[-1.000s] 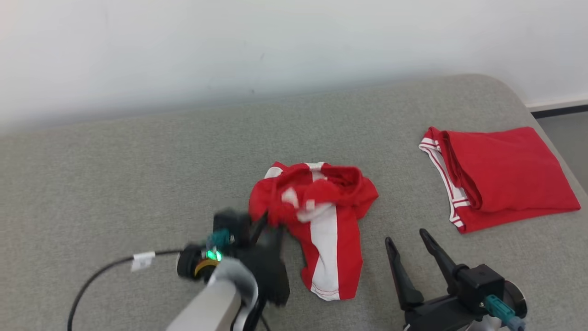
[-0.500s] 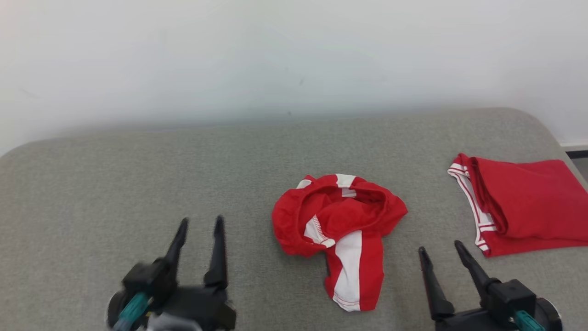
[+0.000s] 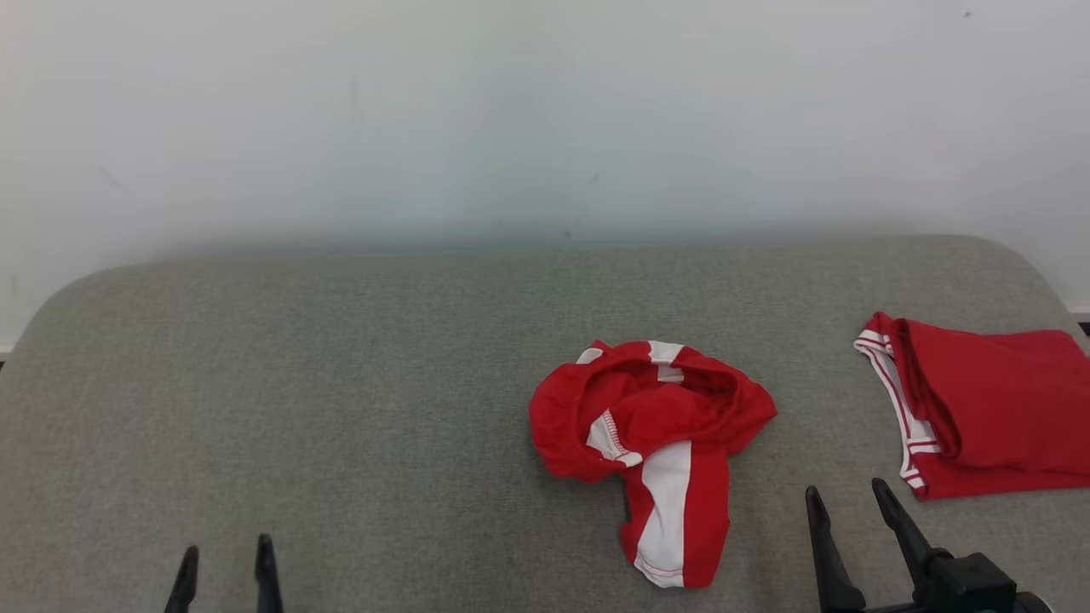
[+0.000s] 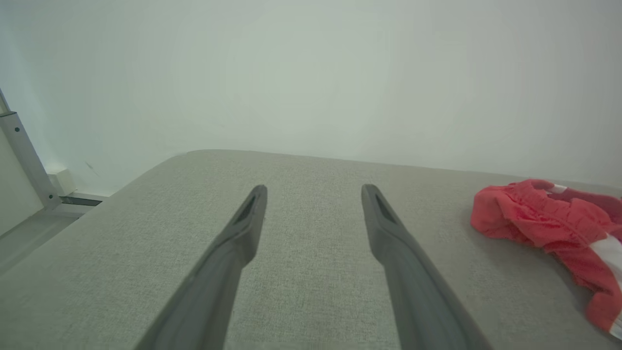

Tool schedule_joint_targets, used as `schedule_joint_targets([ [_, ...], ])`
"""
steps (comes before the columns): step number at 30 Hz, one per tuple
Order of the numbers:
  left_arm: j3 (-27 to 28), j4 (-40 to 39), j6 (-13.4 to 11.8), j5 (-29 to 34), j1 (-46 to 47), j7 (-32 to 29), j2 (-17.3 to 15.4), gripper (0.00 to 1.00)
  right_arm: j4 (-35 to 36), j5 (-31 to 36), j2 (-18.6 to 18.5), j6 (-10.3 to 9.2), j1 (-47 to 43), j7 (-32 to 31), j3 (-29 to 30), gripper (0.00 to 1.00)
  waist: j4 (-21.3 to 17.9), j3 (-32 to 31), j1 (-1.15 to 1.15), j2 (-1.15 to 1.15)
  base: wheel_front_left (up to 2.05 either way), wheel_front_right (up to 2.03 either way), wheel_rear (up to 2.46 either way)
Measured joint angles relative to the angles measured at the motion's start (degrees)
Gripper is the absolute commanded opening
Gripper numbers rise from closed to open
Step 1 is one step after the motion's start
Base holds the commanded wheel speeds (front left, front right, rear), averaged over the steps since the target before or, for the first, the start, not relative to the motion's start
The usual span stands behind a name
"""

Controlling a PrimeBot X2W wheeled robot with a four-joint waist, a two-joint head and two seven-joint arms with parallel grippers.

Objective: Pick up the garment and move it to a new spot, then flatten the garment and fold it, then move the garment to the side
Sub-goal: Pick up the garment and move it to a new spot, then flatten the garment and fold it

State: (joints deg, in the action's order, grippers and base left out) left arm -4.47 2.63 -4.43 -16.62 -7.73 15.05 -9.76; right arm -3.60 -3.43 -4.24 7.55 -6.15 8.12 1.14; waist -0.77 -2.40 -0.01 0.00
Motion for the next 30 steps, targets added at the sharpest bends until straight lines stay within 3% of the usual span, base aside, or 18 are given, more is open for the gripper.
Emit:
schedule_joint_targets([
  [14,4.9,4.7,3.4,1.6,-4.1,0.0,0.3,1.00,-2.1,0.5,0.4,0.00,-0.5,-1.6,0.3,1.00,-3.2,-0.4,0.00,0.00,0.00,0.00,0.00],
  [30,3.7,4.8,4.0,2.8,-4.2,0.0,1.3,1.00,-4.7,0.0,0.6,0.00,1.3,0.0,0.1,1.00,-4.0,0.0,0.01,0.01,0.00,0.00,0.00],
])
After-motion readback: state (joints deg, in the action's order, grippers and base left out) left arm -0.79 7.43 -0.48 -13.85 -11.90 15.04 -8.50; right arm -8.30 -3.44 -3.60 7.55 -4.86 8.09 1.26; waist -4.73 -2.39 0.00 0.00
